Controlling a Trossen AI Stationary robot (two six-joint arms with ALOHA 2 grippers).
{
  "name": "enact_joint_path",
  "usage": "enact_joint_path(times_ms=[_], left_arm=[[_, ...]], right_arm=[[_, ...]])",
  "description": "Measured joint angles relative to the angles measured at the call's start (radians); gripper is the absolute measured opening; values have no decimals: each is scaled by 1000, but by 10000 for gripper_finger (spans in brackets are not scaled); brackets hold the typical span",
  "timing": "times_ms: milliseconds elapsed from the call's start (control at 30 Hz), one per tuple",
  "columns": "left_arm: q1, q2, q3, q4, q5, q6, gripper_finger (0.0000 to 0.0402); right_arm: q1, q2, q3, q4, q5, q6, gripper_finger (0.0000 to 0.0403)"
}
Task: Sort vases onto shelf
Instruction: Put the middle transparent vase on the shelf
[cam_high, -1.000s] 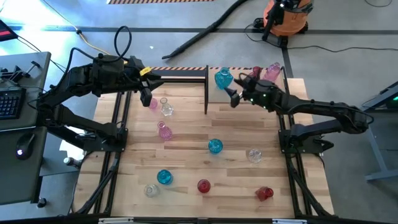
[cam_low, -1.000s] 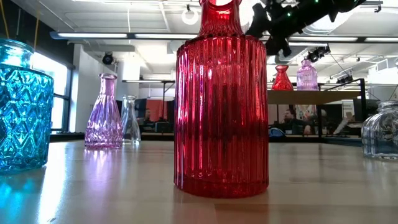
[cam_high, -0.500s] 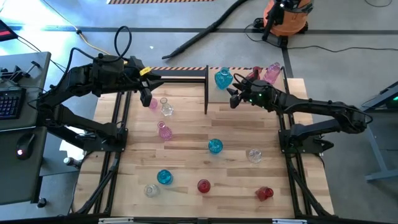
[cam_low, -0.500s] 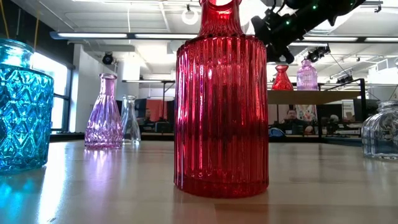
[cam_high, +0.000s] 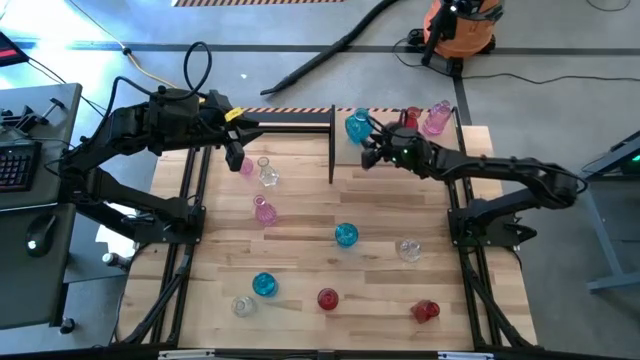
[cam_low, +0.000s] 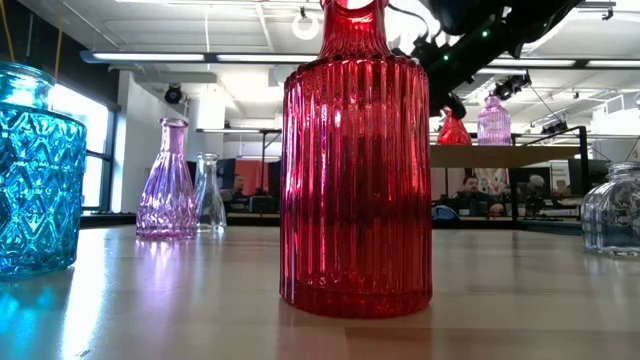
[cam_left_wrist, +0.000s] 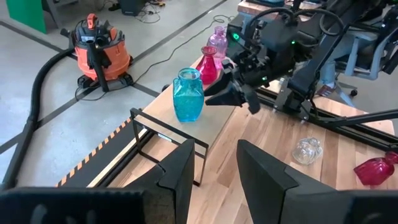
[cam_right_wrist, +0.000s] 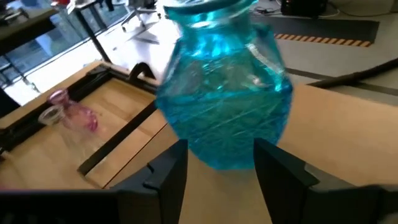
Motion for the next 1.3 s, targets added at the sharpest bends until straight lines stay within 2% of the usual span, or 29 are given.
enact_joint_path(times_ms=[667,833,1000,1300], left_arm=[[0,0,0,0,0,0,113],[0,0,0,0,0,0,113],[0,0,0,-2,0,0,113],[0,0,0,-9,0,0,113]], right_arm=[[-12,109,1,162,-4,59,165],[-12,153,54,165,-8,49,165],[-12,196,127,114,-38,25,165],[3,189,301,-133,-39,-53,165]])
